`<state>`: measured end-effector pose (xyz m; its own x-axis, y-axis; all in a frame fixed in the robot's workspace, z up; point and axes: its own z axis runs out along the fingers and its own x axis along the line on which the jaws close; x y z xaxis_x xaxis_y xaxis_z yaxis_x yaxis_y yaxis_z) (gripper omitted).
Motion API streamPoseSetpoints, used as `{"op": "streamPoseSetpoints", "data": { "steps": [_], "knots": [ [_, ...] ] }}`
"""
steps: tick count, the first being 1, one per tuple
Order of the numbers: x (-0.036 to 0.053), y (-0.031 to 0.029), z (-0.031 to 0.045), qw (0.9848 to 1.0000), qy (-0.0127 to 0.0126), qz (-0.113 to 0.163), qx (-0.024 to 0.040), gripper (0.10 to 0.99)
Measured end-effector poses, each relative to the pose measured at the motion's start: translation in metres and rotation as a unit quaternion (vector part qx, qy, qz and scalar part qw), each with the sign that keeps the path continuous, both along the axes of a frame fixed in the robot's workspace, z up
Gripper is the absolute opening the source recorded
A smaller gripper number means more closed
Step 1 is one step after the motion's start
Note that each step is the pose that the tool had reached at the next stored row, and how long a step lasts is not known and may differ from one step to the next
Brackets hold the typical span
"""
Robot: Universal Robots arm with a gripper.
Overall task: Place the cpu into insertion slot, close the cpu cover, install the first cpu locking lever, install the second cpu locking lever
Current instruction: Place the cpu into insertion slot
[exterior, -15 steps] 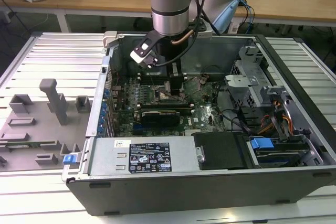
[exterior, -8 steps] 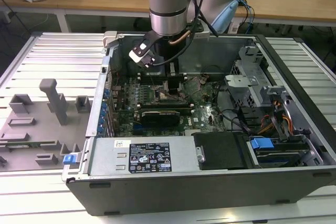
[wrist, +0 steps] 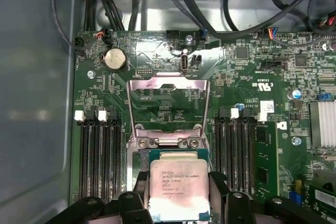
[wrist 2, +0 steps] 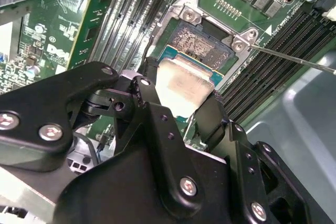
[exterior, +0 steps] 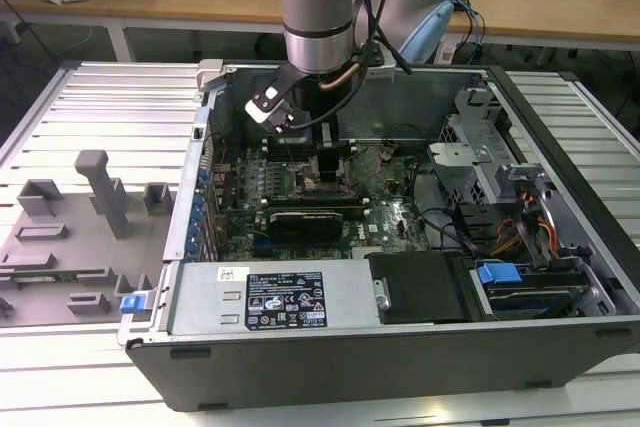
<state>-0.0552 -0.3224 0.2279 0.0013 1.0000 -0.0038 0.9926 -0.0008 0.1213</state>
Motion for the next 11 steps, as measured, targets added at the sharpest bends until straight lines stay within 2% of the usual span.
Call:
{"op": "streamPoseSetpoints", "data": {
  "steps": [3, 11],
  "knots": [
    [-0.0014, 0.0025, -0.0027, 1.0000, -0.0001, 0.000, 0.0001, 0.541],
    [-0.0035, 0.0036, -0.0109, 1.0000, 0.0000, 0.000, 0.0001, 0.541]
  ]
}}
